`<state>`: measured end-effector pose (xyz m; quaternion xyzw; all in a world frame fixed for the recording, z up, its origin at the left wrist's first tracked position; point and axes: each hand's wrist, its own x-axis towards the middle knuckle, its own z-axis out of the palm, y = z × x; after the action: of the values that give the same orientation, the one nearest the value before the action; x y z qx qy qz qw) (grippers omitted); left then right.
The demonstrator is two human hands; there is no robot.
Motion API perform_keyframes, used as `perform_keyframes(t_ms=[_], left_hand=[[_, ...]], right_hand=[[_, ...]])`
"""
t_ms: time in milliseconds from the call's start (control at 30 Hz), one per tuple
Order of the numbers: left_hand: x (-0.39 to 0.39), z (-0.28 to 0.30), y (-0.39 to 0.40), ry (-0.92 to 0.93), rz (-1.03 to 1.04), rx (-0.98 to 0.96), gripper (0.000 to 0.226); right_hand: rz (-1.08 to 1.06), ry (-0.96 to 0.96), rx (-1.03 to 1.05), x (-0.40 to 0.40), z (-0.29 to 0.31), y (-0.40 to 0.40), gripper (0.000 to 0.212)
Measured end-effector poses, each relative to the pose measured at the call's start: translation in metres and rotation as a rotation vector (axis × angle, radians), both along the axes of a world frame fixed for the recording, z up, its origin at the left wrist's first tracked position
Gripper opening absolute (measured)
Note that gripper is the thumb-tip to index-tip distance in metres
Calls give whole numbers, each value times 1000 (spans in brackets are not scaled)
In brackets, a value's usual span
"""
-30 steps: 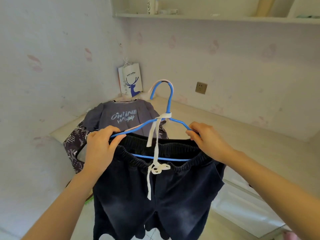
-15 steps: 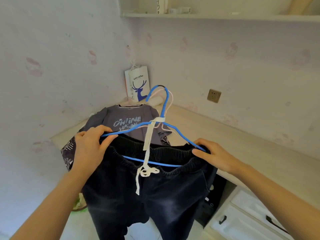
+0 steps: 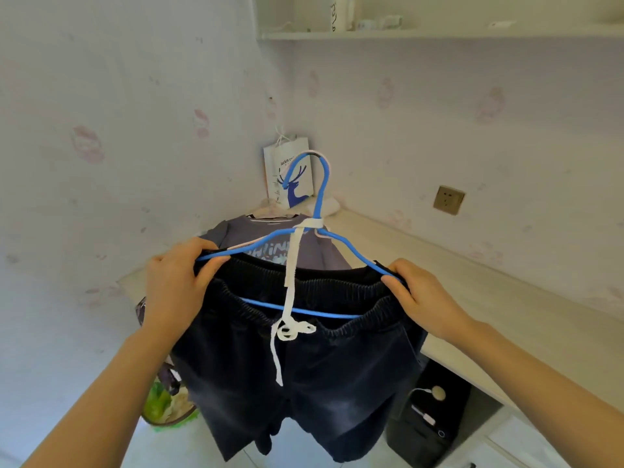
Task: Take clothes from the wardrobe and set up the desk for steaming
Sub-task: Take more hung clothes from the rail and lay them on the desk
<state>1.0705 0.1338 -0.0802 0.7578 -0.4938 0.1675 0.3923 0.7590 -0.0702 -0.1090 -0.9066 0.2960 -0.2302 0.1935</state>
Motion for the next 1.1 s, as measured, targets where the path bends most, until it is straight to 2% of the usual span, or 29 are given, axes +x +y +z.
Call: perform_keyframes(t_ms=[200,400,533,667,767,1100], left_hand=[[46,30,-27,23,55,-29,14],[98,54,-56,151,85,-93,11],[140,64,-78,256,56,-113,12],[178,68,-97,296,54,-124,14],[203,70,-111,309,74,-122,18],[274,85,-185,327,76,-63,29]], right_hand=[[-78,-184,-115,52,29,-26,20],[-158,-341,-285,112,61,-56,26],[-187,-345,-297,153,74,-76,21],[-226,-366,-210,192,83,-95,12],[-259,-377,-141,217,87,-107,13],[-358,-336,-203,284,104,-168,18]])
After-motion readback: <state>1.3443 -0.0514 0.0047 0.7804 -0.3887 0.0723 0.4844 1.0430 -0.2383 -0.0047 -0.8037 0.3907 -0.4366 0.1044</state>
